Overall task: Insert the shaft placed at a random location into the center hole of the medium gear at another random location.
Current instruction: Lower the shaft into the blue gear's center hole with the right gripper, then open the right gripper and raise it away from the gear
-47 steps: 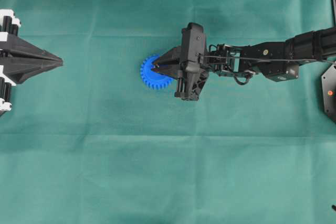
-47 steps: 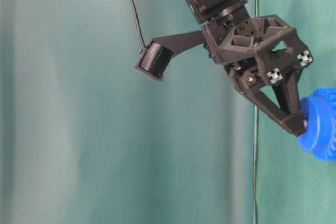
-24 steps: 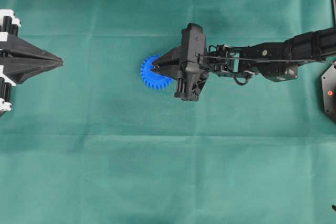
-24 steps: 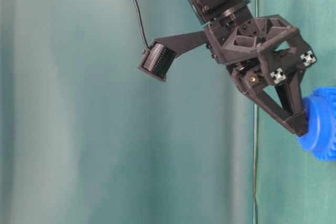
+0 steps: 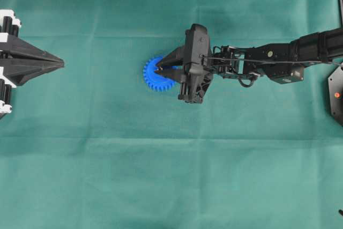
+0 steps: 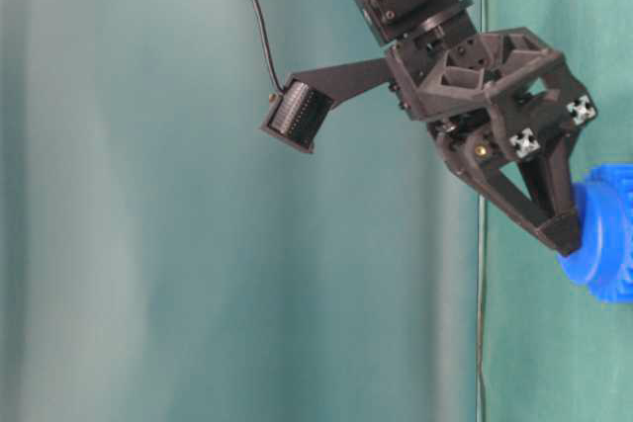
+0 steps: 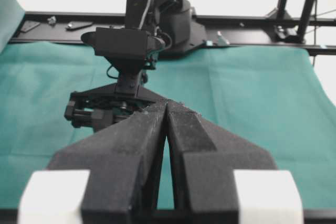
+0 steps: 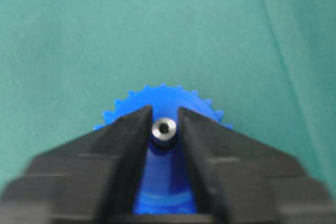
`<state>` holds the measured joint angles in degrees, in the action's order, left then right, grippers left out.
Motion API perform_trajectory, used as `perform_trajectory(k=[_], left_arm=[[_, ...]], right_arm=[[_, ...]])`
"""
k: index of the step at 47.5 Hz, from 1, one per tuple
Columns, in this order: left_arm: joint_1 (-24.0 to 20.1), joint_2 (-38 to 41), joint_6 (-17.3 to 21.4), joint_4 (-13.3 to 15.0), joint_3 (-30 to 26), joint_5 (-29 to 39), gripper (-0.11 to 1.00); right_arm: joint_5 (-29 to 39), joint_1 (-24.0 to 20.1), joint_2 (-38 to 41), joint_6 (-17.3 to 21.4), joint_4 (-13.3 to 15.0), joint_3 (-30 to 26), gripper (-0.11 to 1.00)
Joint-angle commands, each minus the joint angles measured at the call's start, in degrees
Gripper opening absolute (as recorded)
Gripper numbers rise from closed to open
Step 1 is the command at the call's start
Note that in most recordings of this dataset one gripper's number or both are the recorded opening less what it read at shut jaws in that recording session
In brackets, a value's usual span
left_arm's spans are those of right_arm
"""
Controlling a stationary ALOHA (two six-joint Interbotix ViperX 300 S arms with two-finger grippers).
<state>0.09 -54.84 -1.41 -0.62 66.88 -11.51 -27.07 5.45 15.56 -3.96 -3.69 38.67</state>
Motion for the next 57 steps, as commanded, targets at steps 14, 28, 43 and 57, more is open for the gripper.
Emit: perform_trajectory(k=[14, 28, 43, 57], left_arm=[[0.09, 0.44, -0.09, -0.18, -0.79, -0.26, 0.0], [0.09, 0.35, -0.09, -0.18, -0.79, -0.26, 0.0], [0.09, 0.18, -0.09, -0.18, -0.88, -0.26, 0.0], [0.09, 0.18, -0.09, -0.09, -0.79, -0.18, 0.0]], right_arm=[[-0.79, -0.18, -1.76, -0.18, -0.18, -0.62, 0.81], [0.26, -0.18, -7.82, -0.35, 0.0, 0.62, 0.8], [1.93, -0.18, -12.48, -0.26, 0.0, 2.02, 0.8], [2.11, -0.18, -14.06, -0.18, -0.18, 4.04, 0.8]])
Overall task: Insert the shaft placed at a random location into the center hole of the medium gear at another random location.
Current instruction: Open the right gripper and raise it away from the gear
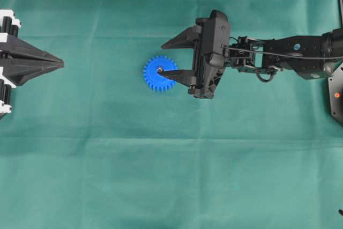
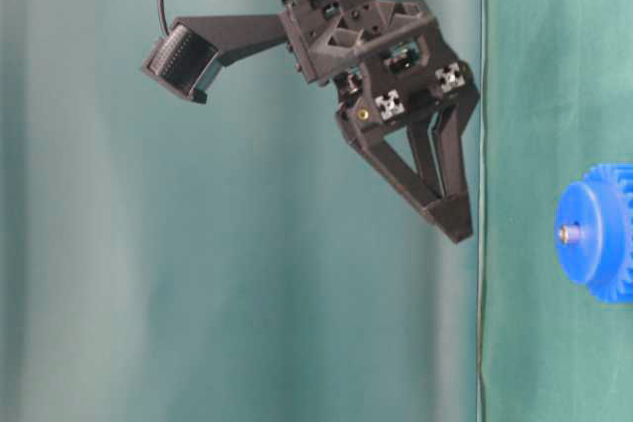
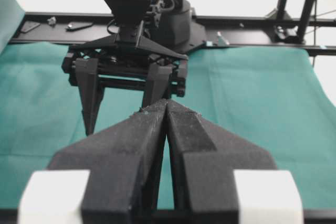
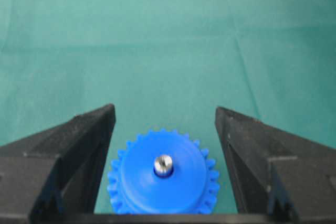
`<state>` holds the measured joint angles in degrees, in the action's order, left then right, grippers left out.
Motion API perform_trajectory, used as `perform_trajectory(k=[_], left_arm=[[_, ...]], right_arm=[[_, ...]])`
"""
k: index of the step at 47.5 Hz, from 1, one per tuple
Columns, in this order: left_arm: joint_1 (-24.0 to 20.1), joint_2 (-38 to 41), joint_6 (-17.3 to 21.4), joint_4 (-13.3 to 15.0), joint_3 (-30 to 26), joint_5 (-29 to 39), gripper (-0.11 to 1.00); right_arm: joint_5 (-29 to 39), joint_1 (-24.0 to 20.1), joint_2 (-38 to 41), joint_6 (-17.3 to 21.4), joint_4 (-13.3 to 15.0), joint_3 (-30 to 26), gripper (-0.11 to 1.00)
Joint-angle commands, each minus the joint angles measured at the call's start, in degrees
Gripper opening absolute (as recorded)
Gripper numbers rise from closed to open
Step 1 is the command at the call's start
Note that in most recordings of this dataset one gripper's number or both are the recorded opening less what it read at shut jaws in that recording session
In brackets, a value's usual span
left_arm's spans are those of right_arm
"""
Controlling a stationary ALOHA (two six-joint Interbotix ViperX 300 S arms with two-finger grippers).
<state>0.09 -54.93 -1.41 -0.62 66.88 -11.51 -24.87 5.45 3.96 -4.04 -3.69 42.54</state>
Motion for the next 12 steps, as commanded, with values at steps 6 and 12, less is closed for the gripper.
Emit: perform_trajectory(k=[6, 12], left_arm=[[0.09, 0.26, -0.09, -0.09, -0.79, -0.26, 0.0], [0.09, 0.26, 0.0, -0.18, -0.79, -0.18, 0.0]], right_arm=[[-0.09, -0.18, -5.1, -0.09, -0.26, 2.64, 0.8], [-0.09, -0.18, -8.35, 0.0, -0.26, 5.62, 0.8]])
